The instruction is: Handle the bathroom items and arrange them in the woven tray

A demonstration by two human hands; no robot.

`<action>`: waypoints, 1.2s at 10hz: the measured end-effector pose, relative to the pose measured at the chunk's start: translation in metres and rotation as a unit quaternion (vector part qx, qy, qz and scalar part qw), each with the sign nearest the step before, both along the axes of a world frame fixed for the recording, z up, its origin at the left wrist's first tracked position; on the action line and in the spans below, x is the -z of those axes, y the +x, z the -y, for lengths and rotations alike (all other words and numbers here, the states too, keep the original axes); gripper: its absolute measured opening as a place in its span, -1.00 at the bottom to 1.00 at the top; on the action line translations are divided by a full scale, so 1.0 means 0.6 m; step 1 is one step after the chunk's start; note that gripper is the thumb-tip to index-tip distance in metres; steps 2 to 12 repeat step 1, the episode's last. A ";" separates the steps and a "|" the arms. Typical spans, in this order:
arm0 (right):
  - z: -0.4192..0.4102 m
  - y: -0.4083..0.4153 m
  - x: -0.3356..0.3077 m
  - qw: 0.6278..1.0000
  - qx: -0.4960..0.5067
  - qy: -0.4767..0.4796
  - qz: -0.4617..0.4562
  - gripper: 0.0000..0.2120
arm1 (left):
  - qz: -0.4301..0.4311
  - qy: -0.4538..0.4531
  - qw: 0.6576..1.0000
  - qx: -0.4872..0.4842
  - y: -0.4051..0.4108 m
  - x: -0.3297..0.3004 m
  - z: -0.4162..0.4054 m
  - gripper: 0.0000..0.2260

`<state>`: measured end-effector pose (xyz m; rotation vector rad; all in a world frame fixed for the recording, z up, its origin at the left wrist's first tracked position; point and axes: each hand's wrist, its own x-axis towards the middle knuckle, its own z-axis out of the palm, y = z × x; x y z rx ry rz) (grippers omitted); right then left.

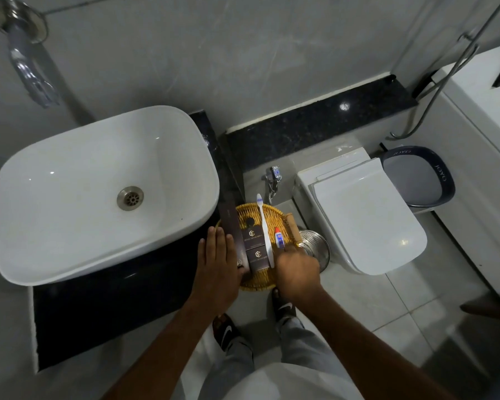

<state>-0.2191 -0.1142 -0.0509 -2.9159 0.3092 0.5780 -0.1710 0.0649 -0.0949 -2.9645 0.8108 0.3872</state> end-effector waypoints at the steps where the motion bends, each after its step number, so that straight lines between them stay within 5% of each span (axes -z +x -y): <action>1: 0.010 0.011 -0.028 0.996 0.067 0.048 0.042 -0.68 | 0.019 -0.021 0.999 -0.015 -0.007 -0.012 0.009 -0.21; 12: 0.010 0.011 -0.028 0.996 0.067 0.048 0.042 -0.68 | 0.019 -0.021 0.999 -0.015 -0.007 -0.012 0.009 -0.21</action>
